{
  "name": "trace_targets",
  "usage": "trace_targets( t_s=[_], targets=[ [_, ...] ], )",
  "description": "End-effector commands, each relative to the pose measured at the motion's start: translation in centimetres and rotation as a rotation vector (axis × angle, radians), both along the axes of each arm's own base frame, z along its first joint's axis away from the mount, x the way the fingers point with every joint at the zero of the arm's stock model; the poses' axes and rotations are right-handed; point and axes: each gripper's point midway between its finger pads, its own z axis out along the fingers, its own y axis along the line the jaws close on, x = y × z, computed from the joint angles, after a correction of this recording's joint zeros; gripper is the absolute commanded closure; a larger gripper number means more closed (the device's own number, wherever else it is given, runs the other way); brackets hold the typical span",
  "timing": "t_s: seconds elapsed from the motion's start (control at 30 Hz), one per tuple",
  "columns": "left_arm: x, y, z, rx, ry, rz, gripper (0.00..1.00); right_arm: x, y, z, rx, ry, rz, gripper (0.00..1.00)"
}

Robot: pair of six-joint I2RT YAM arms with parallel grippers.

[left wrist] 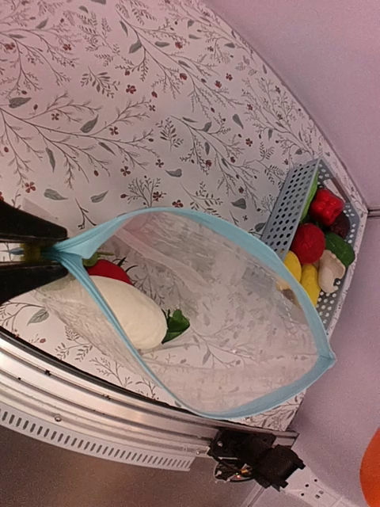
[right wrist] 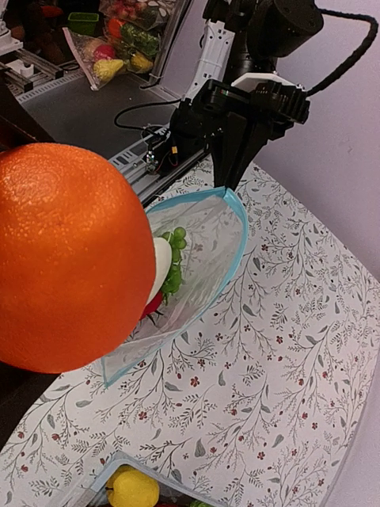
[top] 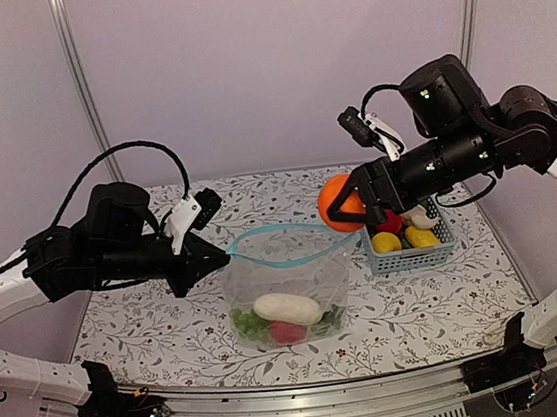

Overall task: Place the food in the zip-top bag and seal the zipper
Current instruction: Place the fake vegetable in the zipper food storage bag.

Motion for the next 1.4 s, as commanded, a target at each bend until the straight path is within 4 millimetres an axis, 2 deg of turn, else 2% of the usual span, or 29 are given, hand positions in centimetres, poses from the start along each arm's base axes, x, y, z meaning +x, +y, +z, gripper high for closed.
trace_targets(
  t_s=[0.0, 0.23, 0.63, 0.83, 1.13, 1.23, 1.37],
  targets=[
    [-0.1, 0.0, 0.7, -0.044, -0.005, -0.005, 1.0, 0.4, 2.7, -0.5, -0.036, -0.028, 0.023, 0.45],
    [-0.4, -0.1, 0.8, -0.052, -0.001, -0.02, 1.0, 2.0, 5.9, -2.0, -0.093, -0.051, 0.03, 0.45],
    [-0.5, -0.1, 1.0, -0.06, -0.002, -0.026, 1.0, 4.4, 7.8, -7.3, -0.244, -0.028, -0.026, 0.45],
    [-0.5, -0.1, 1.1, -0.063, -0.006, -0.024, 1.0, 4.4, 7.6, -9.7, -0.326, -0.017, -0.035, 0.46],
    [-0.5, 0.0, 1.3, -0.068, -0.011, -0.02, 1.0, 4.0, 5.0, -12.8, -0.505, -0.011, -0.048, 0.45],
    [-0.5, 0.0, 1.3, -0.067, -0.012, -0.022, 1.0, 4.0, 4.2, -13.6, -0.557, -0.008, -0.054, 0.44],
    [-0.5, 0.0, 1.2, -0.067, -0.011, -0.021, 1.0, 4.5, 3.4, -13.6, -0.596, -0.026, -0.081, 0.41]
  ],
)
